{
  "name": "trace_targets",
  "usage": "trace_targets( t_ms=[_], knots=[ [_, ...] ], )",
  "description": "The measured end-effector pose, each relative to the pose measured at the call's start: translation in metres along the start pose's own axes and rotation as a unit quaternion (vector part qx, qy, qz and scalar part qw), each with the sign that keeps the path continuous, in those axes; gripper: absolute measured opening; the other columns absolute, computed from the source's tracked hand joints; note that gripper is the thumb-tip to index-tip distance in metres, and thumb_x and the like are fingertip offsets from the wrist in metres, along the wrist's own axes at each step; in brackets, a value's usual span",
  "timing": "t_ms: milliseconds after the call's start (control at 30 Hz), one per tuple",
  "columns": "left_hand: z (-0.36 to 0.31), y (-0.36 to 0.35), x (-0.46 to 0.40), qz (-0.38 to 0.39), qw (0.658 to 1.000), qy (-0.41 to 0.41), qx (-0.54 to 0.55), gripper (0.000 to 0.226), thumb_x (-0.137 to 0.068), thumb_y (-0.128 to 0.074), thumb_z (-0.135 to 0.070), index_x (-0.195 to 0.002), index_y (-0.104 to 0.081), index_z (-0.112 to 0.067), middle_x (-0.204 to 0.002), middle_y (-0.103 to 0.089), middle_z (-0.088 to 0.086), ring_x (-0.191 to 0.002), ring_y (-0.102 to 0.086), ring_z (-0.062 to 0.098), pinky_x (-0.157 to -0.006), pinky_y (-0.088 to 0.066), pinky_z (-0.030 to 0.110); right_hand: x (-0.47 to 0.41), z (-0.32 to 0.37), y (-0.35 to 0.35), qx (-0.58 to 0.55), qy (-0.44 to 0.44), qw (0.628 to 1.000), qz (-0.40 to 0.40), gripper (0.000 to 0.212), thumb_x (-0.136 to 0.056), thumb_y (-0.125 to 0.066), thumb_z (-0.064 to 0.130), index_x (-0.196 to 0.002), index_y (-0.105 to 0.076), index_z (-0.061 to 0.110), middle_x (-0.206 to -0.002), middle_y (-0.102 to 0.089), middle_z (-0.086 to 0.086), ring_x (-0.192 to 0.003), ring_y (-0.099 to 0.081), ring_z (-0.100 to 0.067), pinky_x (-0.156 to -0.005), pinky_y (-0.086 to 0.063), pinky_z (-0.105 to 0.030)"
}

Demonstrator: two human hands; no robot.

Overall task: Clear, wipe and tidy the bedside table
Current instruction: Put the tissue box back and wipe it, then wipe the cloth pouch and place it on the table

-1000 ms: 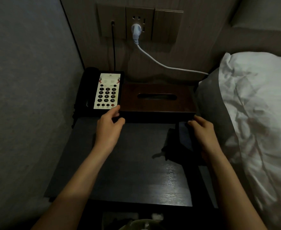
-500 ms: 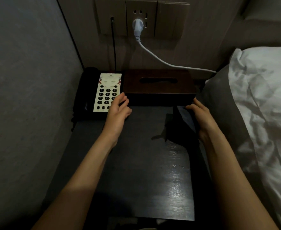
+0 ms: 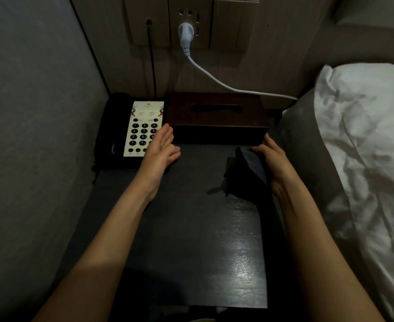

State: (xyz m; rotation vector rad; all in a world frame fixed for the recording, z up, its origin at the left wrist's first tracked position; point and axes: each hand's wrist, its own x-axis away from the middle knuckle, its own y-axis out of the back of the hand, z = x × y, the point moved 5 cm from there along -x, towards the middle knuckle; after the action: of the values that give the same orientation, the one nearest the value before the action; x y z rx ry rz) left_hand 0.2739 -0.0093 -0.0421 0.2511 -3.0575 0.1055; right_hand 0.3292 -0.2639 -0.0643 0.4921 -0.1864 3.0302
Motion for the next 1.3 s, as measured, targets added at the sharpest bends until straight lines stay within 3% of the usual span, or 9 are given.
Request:
trace_targets(
  t_ms=[67,200,433,567,700,800,967,1100,1300],
  knots=[
    [-0.001,-0.002,0.002,0.004,1.0,0.004,-0.001,0.066,-0.095,-0.048,-0.001,-0.153,-0.024,-0.02,-0.158,-0.029,0.001,-0.143,-0.031,0.012,-0.113,-0.038,0.039,0.002,-0.001,0.001,0.006,-0.007,1.0,-0.002,0.062,-0.097,-0.05,0.005,-0.152,-0.032,0.024,-0.144,-0.051,-0.011,-0.123,-0.057,-0.028,-0.103,-0.048,-0.038],
    [-0.002,-0.01,0.014,0.003,1.0,0.023,0.019,0.059,-0.097,-0.049,-0.005,-0.152,-0.028,-0.016,-0.15,-0.04,0.008,-0.133,-0.046,0.017,-0.108,-0.044,0.037,0.015,-0.004,-0.002,0.047,-0.029,0.998,0.004,0.067,-0.092,-0.061,0.01,-0.152,-0.034,0.023,-0.144,-0.05,-0.009,-0.114,-0.058,-0.023,-0.087,-0.052,-0.032],
    [0.019,-0.047,0.069,0.125,0.982,0.128,-0.062,0.066,-0.089,-0.066,-0.032,-0.147,-0.035,-0.027,-0.125,-0.063,-0.002,-0.112,-0.062,0.014,-0.098,-0.049,0.037,0.07,-0.021,-0.018,0.038,-0.053,0.995,0.078,0.061,-0.09,-0.06,0.002,-0.145,-0.044,0.022,-0.128,-0.06,-0.012,-0.1,-0.065,-0.019,-0.075,-0.056,-0.026],
    [0.028,-0.05,0.094,0.118,0.973,0.096,-0.173,0.075,-0.077,-0.079,-0.009,-0.142,-0.042,-0.019,-0.129,-0.057,0.017,-0.12,-0.056,0.024,-0.102,-0.048,0.042,0.104,-0.038,-0.023,0.109,-0.043,0.988,0.105,0.059,-0.092,-0.054,-0.006,-0.146,-0.041,0.014,-0.136,-0.055,-0.017,-0.109,-0.061,-0.025,-0.076,-0.054,-0.021],
    [0.031,-0.048,0.117,0.101,0.971,0.109,-0.185,0.072,-0.075,-0.081,-0.011,-0.138,-0.047,-0.02,-0.124,-0.056,0.01,-0.105,-0.057,0.011,-0.078,-0.052,0.02,0.137,-0.042,-0.018,0.156,0.026,0.983,0.093,0.061,-0.087,-0.057,-0.012,-0.142,-0.046,0.012,-0.121,-0.059,-0.013,-0.106,-0.06,-0.019,-0.077,-0.055,-0.019],
    [0.028,-0.051,0.134,0.086,0.98,0.132,-0.123,0.061,-0.077,-0.078,-0.005,-0.132,-0.054,-0.012,-0.118,-0.064,0.009,-0.096,-0.063,0.009,-0.071,-0.05,0.014,0.157,-0.034,-0.003,0.203,0.074,0.976,0.027,0.059,-0.081,-0.06,-0.012,-0.133,-0.057,0.016,-0.108,-0.065,-0.015,-0.097,-0.065,-0.023,-0.088,-0.056,-0.035],
    [0.012,-0.079,0.175,0.137,0.964,0.218,0.059,0.027,-0.085,-0.067,-0.005,-0.112,-0.068,-0.001,-0.104,-0.074,0.017,-0.094,-0.072,0.025,-0.072,-0.058,0.023,0.187,-0.007,0.024,0.251,0.127,0.96,0.008,0.054,-0.079,-0.061,-0.012,-0.124,-0.062,0.017,-0.09,-0.064,-0.008,-0.081,-0.062,-0.017,-0.081,-0.054,-0.033],
    [-0.001,-0.12,0.204,0.18,0.928,0.277,0.17,0.026,-0.088,-0.063,-0.011,-0.107,-0.069,0.005,-0.103,-0.072,0.022,-0.089,-0.072,0.027,-0.073,-0.06,0.027,0.217,0.033,0.055,0.297,0.184,0.937,-0.015,0.053,-0.081,-0.06,-0.012,-0.126,-0.06,0.015,-0.091,-0.068,-0.01,-0.079,-0.064,-0.015,-0.082,-0.055,-0.032],
    [-0.032,-0.181,0.229,0.207,0.928,0.241,0.197,0.024,-0.088,-0.061,-0.007,-0.11,-0.065,0.002,-0.102,-0.07,0.019,-0.091,-0.067,0.026,-0.079,-0.057,0.035,0.28,0.115,0.111,0.33,0.293,0.891,-0.105,0.043,-0.078,-0.067,-0.008,-0.117,-0.065,0.01,-0.088,-0.072,-0.011,-0.08,-0.069,-0.021,-0.075,-0.054,-0.023]
  ],
)
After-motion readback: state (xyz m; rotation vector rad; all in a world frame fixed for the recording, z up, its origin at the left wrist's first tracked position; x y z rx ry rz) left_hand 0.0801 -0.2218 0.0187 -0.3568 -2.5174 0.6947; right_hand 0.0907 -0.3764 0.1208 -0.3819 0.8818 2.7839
